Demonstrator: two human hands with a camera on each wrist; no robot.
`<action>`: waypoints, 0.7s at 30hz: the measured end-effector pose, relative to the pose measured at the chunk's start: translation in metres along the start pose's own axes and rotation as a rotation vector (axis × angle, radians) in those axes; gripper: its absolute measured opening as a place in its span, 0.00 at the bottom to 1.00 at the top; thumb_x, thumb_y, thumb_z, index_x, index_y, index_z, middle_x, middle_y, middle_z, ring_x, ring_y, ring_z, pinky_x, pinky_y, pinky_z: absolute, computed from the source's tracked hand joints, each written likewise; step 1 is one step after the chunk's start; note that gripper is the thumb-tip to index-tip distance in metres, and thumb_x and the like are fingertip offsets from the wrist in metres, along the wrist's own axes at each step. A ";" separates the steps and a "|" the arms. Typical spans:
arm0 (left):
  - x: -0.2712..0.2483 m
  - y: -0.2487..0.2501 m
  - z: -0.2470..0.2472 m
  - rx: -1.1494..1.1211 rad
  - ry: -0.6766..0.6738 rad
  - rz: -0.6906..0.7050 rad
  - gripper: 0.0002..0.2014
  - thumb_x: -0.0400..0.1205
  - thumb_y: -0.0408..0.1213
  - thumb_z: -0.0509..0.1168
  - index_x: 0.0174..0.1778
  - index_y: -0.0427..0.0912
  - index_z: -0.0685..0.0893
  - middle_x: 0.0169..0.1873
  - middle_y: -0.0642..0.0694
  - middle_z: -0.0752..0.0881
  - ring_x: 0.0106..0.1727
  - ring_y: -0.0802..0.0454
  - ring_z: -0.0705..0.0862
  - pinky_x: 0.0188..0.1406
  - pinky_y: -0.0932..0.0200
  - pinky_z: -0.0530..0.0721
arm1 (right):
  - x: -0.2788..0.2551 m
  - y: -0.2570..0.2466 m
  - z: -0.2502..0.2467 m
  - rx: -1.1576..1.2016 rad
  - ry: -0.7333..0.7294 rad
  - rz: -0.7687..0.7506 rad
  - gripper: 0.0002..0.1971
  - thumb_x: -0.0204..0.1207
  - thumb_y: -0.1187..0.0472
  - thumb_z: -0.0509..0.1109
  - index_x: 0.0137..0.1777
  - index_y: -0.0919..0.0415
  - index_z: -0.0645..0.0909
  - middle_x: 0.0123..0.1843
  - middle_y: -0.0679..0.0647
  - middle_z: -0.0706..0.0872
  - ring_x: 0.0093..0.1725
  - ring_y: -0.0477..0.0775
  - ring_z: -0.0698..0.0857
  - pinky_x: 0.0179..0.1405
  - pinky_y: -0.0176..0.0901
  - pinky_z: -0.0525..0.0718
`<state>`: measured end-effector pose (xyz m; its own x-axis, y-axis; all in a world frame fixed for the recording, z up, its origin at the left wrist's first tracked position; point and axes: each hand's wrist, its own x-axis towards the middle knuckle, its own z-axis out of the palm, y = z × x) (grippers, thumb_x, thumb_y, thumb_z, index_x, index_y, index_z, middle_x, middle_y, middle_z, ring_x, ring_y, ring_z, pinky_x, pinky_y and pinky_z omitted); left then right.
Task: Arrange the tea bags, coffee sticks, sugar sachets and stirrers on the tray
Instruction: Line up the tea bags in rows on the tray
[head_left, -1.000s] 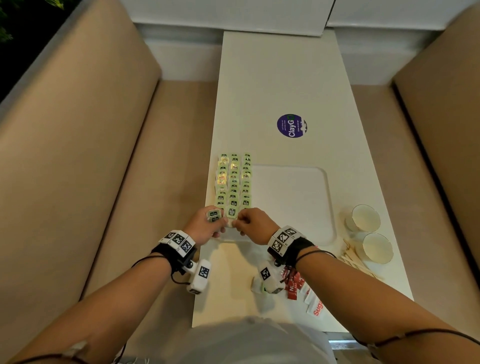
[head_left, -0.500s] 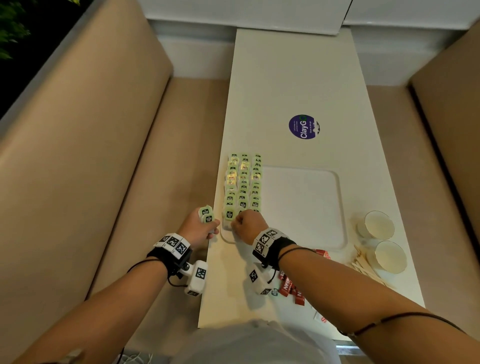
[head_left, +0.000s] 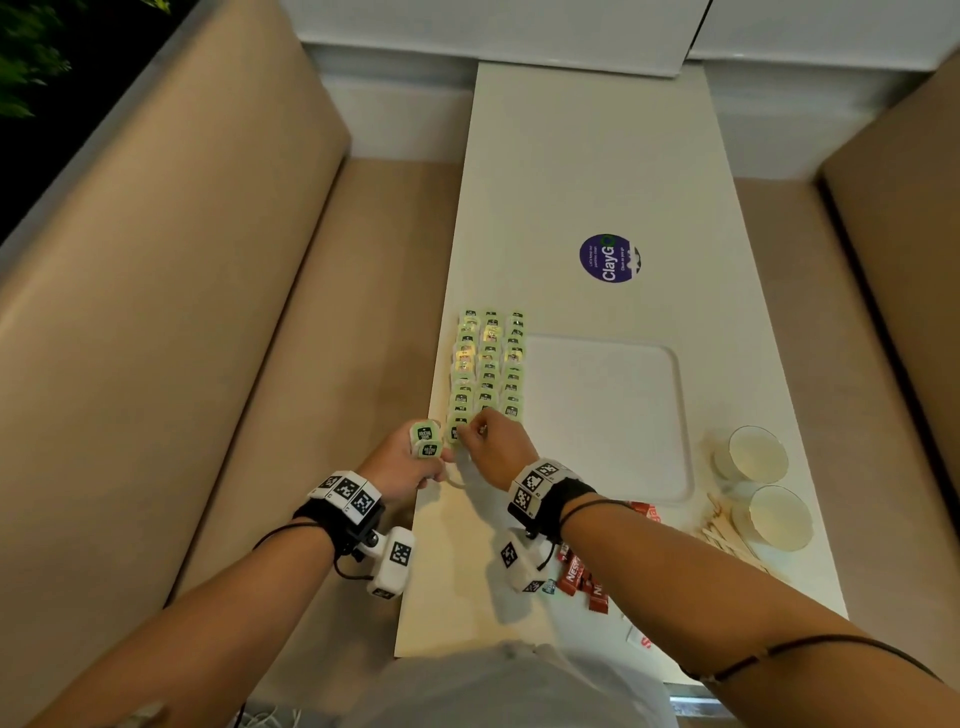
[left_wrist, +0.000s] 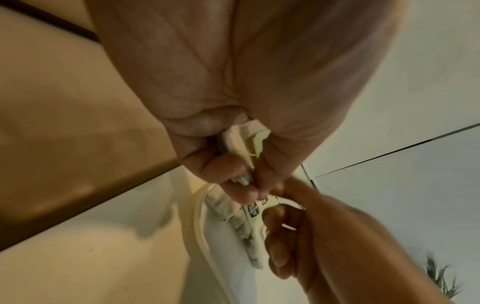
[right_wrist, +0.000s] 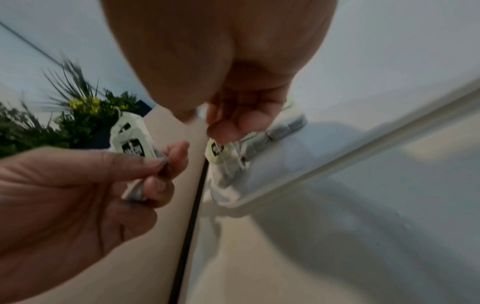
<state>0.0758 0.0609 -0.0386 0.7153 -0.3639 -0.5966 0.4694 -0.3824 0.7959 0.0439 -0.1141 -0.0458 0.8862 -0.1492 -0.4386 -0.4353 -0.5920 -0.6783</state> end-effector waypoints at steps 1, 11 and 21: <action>0.001 0.001 0.001 0.013 -0.026 0.013 0.24 0.76 0.16 0.67 0.63 0.44 0.77 0.45 0.41 0.91 0.34 0.48 0.83 0.24 0.61 0.75 | -0.003 -0.003 -0.003 0.056 -0.023 -0.053 0.16 0.86 0.42 0.61 0.54 0.54 0.80 0.44 0.50 0.87 0.41 0.51 0.84 0.45 0.47 0.81; 0.000 0.006 0.011 0.176 -0.150 0.084 0.15 0.79 0.28 0.73 0.60 0.42 0.81 0.41 0.39 0.89 0.33 0.53 0.84 0.27 0.61 0.77 | -0.009 -0.009 -0.013 0.098 -0.081 -0.257 0.17 0.88 0.49 0.63 0.35 0.48 0.79 0.32 0.45 0.84 0.33 0.47 0.84 0.38 0.47 0.84; 0.012 0.003 0.013 0.062 0.054 0.019 0.14 0.84 0.40 0.71 0.62 0.39 0.81 0.37 0.44 0.88 0.28 0.54 0.81 0.26 0.61 0.74 | -0.012 0.002 -0.025 0.161 -0.067 -0.211 0.18 0.89 0.50 0.63 0.42 0.63 0.75 0.39 0.60 0.87 0.35 0.61 0.87 0.35 0.45 0.82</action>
<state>0.0791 0.0449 -0.0443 0.7513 -0.3257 -0.5740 0.4237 -0.4288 0.7979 0.0368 -0.1332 -0.0271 0.9498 0.0195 -0.3121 -0.2668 -0.4702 -0.8413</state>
